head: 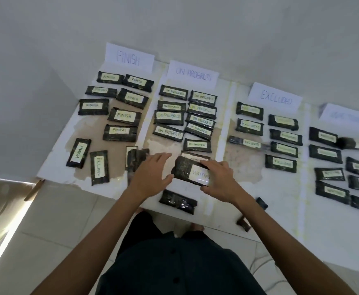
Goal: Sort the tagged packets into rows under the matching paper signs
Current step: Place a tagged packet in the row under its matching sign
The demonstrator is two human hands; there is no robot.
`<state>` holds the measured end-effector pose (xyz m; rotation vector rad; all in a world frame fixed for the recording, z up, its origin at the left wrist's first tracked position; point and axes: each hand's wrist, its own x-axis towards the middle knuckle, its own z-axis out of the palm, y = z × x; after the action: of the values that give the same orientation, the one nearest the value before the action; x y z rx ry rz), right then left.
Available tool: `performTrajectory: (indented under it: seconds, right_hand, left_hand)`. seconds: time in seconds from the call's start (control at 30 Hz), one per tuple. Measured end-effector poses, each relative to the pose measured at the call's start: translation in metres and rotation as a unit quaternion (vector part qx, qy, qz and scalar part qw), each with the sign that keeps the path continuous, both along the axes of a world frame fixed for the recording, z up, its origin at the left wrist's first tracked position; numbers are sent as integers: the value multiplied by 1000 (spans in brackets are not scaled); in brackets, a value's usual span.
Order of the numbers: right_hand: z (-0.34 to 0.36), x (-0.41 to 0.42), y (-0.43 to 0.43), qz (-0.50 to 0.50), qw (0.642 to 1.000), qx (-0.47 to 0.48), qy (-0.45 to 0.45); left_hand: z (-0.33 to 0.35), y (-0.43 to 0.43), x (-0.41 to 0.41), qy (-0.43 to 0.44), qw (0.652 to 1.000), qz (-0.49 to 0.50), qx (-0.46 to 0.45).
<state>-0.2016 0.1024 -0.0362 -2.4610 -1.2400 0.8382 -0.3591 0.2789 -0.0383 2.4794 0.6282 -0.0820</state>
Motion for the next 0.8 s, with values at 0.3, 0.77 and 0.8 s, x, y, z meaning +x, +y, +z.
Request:
performTrajectory:
  seconds: [0.3, 0.77, 0.8]
  right_hand:
    - [9, 52, -119, -55, 997, 22, -46]
    - [-1, 136, -276, -171, 982, -9, -79]
    - [-4, 141, -286, -178, 980, -15, -84]
  left_hand:
    - [-5, -91, 72, -49, 997, -58, -15]
    - [-26, -205, 176, -22, 979, -186, -77]
    - [-29, -212, 182, -17, 977, -195, -81]
